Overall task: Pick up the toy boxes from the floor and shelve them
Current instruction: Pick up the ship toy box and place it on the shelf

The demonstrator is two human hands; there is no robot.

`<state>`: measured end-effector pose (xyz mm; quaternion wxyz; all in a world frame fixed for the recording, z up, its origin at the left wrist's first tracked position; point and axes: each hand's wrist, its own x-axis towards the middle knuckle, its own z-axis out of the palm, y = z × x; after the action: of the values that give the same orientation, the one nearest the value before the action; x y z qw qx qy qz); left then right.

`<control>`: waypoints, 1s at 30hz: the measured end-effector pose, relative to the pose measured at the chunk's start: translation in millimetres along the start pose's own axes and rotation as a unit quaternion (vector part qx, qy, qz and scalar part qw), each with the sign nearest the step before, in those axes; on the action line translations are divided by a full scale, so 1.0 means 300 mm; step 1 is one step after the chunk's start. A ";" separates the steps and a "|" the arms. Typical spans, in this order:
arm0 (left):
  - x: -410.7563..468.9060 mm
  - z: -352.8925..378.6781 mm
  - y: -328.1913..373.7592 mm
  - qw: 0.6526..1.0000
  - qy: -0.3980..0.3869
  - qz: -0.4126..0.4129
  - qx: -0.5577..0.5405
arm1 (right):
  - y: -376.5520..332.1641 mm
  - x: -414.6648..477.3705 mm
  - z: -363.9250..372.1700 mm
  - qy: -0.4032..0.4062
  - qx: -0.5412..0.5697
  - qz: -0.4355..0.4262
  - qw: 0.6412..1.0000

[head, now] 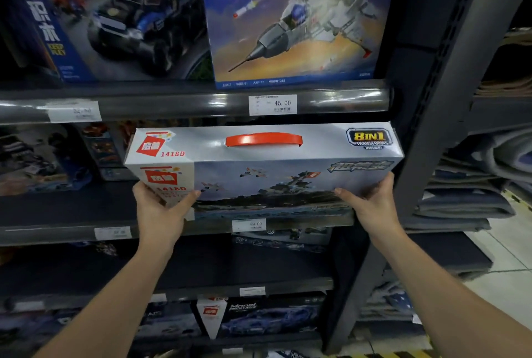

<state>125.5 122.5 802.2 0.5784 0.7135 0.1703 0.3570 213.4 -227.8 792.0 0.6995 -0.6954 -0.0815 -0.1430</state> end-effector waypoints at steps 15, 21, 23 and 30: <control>0.078 0.130 -0.078 1.000 0.003 -0.008 0.029 | 0.154 0.175 0.009 -0.017 -0.003 -0.006 1.000; 0.127 0.165 -0.098 0.998 0.004 -0.006 0.057 | 0.174 0.222 0.027 -0.013 -0.019 0.000 1.000; 0.145 0.174 -0.095 0.998 0.004 -0.007 0.064 | 0.176 0.236 0.037 -0.009 -0.026 0.009 1.000; 0.143 0.184 -0.103 0.998 0.007 -0.001 0.059 | 0.203 0.239 0.041 0.004 -0.056 0.014 0.998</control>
<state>199.3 120.3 782.2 0.5342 0.7436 0.1961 0.3511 301.4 -222.3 756.9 0.6620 -0.7338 -0.0604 -0.1401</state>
